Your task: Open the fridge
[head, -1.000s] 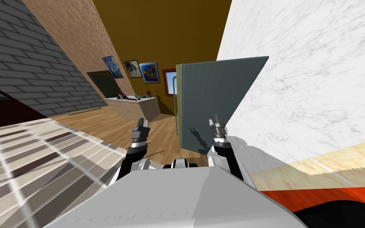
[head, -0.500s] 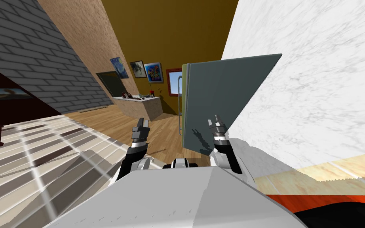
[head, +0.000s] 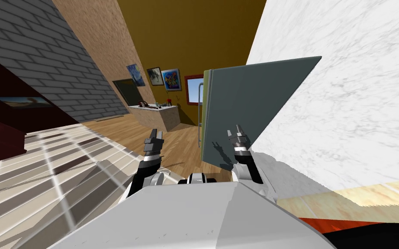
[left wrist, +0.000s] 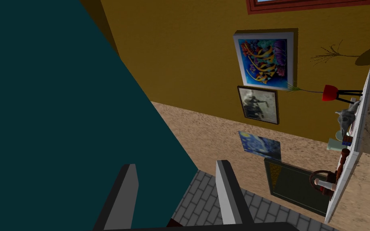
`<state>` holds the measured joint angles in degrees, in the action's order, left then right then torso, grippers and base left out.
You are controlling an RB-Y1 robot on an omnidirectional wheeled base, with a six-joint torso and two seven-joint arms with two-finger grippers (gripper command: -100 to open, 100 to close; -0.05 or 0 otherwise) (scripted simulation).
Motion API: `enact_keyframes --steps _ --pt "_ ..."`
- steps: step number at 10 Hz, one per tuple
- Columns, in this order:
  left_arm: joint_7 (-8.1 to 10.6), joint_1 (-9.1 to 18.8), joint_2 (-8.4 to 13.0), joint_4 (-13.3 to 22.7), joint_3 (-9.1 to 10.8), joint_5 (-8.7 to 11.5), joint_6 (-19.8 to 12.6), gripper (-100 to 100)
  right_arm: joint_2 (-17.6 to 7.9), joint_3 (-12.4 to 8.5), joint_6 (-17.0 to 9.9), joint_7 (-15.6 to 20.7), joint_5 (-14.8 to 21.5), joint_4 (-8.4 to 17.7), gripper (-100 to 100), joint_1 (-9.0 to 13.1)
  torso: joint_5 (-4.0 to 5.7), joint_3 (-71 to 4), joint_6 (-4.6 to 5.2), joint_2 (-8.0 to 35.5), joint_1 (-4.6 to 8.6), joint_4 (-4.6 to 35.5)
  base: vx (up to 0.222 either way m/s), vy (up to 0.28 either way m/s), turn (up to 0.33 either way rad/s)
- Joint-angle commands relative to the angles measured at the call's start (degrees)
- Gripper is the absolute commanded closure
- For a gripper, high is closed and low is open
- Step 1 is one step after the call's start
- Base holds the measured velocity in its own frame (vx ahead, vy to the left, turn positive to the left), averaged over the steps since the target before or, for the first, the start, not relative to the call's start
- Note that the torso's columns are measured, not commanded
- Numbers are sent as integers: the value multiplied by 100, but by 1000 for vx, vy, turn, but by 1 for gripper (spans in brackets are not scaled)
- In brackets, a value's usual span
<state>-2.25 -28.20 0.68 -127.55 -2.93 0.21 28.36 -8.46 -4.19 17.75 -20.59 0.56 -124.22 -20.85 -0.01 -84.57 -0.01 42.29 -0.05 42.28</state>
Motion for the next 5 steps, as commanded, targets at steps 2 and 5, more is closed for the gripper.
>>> enact_keyframes --steps 2,5 --pt "0 0 0 0 0 0 0 0 -55 -133 -68 -517 -176 219 -100 205 0 1 1 1 1 0 -10 57 66" --pt "0 -1 0 0 0 0 0 0 -119 -338 -166 -1018 -436 542 -100 521 1 -1 3 -1 7 -1 -4 59 92"
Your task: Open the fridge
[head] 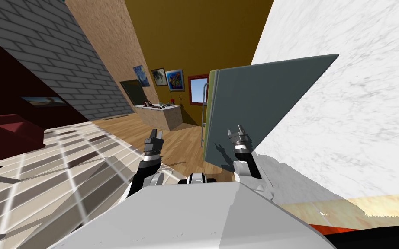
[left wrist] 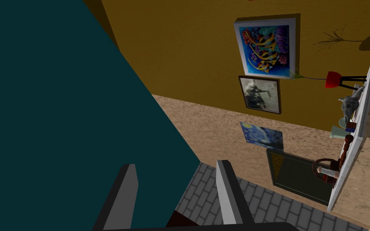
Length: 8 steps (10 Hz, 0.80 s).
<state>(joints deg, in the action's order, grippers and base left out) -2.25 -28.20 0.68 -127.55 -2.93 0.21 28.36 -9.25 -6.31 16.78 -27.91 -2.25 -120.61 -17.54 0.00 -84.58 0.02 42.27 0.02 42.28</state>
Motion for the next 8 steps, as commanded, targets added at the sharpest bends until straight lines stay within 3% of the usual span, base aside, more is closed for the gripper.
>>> enact_keyframes --steps 1,2,4,7,8 --pt "0 1 0 0 0 0 0 0 -40 -126 -69 -451 -155 181 -100 190 -1 2 -3 3 -5 1 -11 51 53" --pt "0 0 0 0 0 0 0 0 -68 -236 -121 -617 -294 351 -100 357 0 3 0 4 1 2 -7 61 98" --pt "0 0 0 0 0 0 0 0 -68 -236 -121 -803 -294 351 -100 357 -1 1 -1 0 -3 0 -3 45 29" --pt "0 0 0 0 0 0 0 0 -114 -472 -227 -1330 -588 709 -100 706 -1 1 -1 1 -4 0 -1 56 97" --pt "0 0 0 0 0 0 0 0 -114 -472 -227 -1489 -588 709 -100 706 -2 0 -4 -1 -11 0 1 59 51"
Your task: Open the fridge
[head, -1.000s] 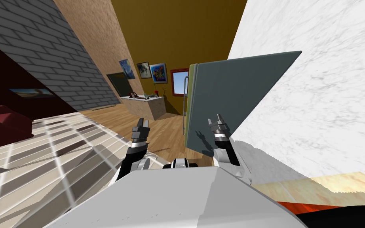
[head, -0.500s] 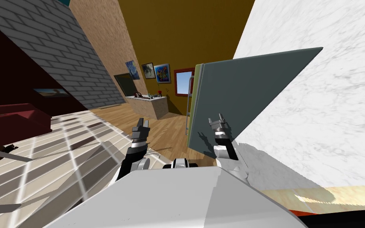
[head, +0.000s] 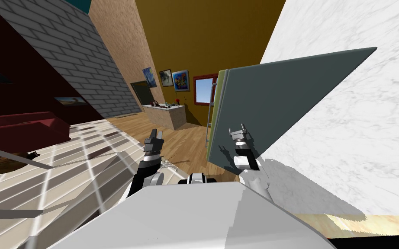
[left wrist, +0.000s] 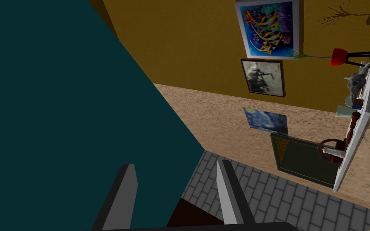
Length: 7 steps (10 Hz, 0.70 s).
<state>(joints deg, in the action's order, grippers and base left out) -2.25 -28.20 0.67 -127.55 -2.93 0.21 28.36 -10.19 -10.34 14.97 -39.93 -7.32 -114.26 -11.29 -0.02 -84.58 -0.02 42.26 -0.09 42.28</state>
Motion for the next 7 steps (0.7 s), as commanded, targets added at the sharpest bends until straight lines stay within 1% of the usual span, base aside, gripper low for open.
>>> enact_keyframes --steps 1,2,3,4,6,7 --pt "0 0 0 0 0 0 0 0 -21 -69 -45 -335 -81 73 -100 81 1 1 4 2 8 0 -3 25 -14" --pt "0 -1 1 0 1 0 0 0 -38 -194 -99 -561 -236 261 -100 262 5 3 4 5 20 1 -3 50 119" --pt "0 0 0 0 0 0 0 0 -38 -194 -99 -697 -236 261 -100 262 3 2 -1 2 9 1 -3 50 70" --pt "0 0 0 0 1 0 0 0 -50 -325 -154 -856 -395 457 -100 446 1 1 4 3 8 1 -3 67 115" --pt "0 -1 0 0 0 0 0 0 -50 -325 -154 -1097 -395 457 -100 446 1 1 4 2 8 0 1 42 16" --pt "0 -1 1 0 1 0 0 0 -56 -460 -210 -1301 -558 659 -100 632 5 1 4 3 21 1 5 43 110"
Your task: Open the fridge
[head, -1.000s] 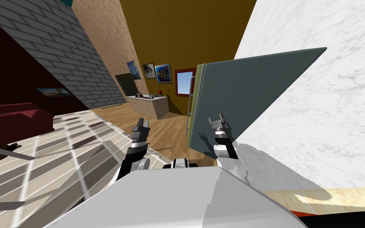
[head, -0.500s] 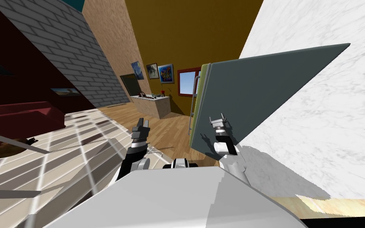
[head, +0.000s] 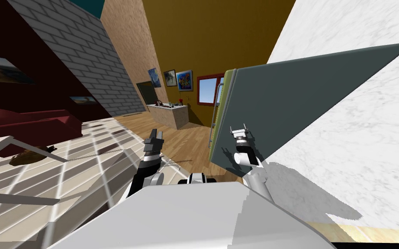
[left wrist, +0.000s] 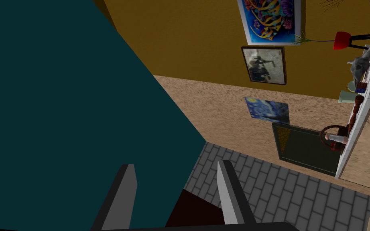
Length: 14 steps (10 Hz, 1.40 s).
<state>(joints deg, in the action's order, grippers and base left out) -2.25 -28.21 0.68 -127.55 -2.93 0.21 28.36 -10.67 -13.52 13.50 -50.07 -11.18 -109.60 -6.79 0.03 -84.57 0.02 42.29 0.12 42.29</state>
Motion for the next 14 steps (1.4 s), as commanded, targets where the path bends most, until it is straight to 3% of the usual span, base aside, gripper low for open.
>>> enact_keyframes --steps 1,2,4,7,9,12,14 --pt "0 1 0 0 0 0 0 0 -7 -142 -63 -441 -171 193 -100 183 -1 -2 -5 -3 -10 -1 4 43 65" --pt "0 0 0 0 0 0 0 0 -7 -283 -118 -602 -338 403 -100 371 -3 -1 -1 -1 -12 -1 4 57 101" --pt "0 0 0 0 0 0 0 0 -7 -283 -118 -856 -338 403 -100 371 -4 0 -1 0 -15 0 2 41 27" --pt "0 0 0 0 0 0 0 0 12 -575 -229 -1397 -680 843 -100 751 -3 -1 0 -1 -12 0 5 48 87" --pt "0 0 0 0 0 0 0 0 12 -575 -229 -1628 -680 843 -100 751 -3 0 0 0 -12 0 3 33 24" --pt "0 0 0 0 0 0 0 0 52 -882 -339 -2164 -1032 1295 -100 1131 -3 -1 -1 -1 -12 0 7 39 78" --pt "0 0 0 0 0 0 0 0 52 -882 -339 -2385 -1032 1304 -100 1131 -4 0 -1 -1 -13 0 5 31 26"
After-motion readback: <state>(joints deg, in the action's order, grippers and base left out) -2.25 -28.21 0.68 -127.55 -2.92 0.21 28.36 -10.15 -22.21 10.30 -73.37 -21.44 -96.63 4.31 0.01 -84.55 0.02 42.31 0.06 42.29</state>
